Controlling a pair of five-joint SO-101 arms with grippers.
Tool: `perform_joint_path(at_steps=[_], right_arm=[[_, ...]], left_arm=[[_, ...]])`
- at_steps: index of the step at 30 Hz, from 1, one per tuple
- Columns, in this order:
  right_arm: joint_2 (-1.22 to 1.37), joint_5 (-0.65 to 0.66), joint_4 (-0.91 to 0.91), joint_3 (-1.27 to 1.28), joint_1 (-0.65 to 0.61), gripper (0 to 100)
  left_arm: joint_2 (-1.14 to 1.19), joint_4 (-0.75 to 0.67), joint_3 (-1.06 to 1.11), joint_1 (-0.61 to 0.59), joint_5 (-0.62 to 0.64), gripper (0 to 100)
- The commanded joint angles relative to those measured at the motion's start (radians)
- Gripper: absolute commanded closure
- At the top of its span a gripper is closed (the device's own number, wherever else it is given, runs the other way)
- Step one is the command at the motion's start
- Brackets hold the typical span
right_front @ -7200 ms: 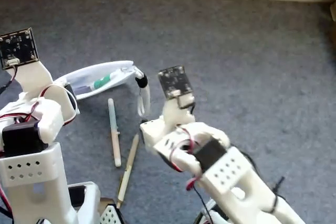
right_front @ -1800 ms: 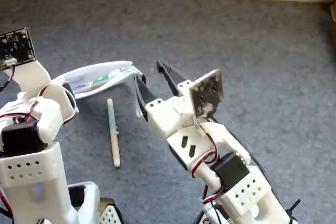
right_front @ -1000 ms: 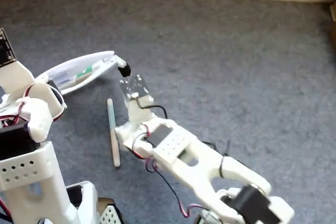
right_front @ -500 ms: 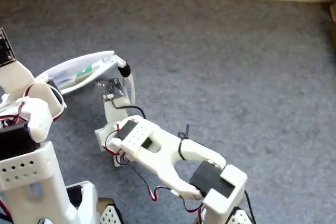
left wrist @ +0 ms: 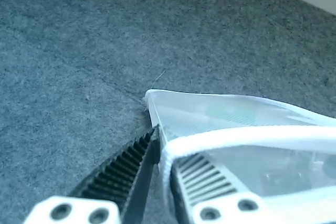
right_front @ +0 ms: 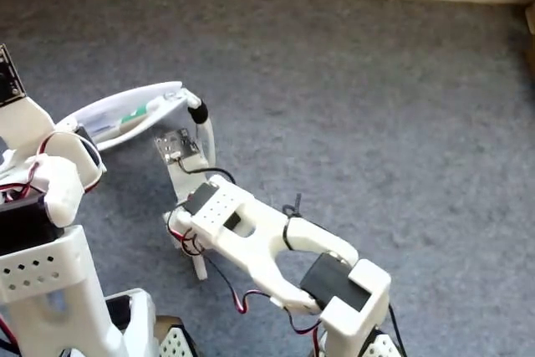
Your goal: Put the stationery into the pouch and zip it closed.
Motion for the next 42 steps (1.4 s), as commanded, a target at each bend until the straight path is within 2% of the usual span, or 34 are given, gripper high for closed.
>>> perform_joint_path(at_steps=[1,10,16,21,27,37,42], right_arm=[[-0.077,0.052,0.079,0.007,0.039,99.3],[-0.475,0.204,0.111,0.352,0.174,99.3],[-0.631,0.322,0.111,0.519,0.366,99.3],[-0.604,0.336,0.111,0.529,0.415,98.3],[-0.526,0.276,0.111,0.527,0.417,79.8],[-0.329,0.269,0.111,0.263,0.41,79.3],[-0.179,0.218,0.157,0.148,0.404,81.6]], left_arm=[[-0.021,-0.038,-0.045,-0.013,0.012,99],[-0.021,-0.038,-0.045,-0.01,0.012,99],[-0.021,-0.038,-0.045,-0.008,0.014,99],[-0.021,-0.038,-0.045,-0.007,0.015,99],[-0.021,-0.035,-0.044,-0.007,0.014,99],[-0.013,-0.037,-0.044,-0.007,0.014,99],[-0.013,-0.037,-0.044,-0.007,0.014,99]])
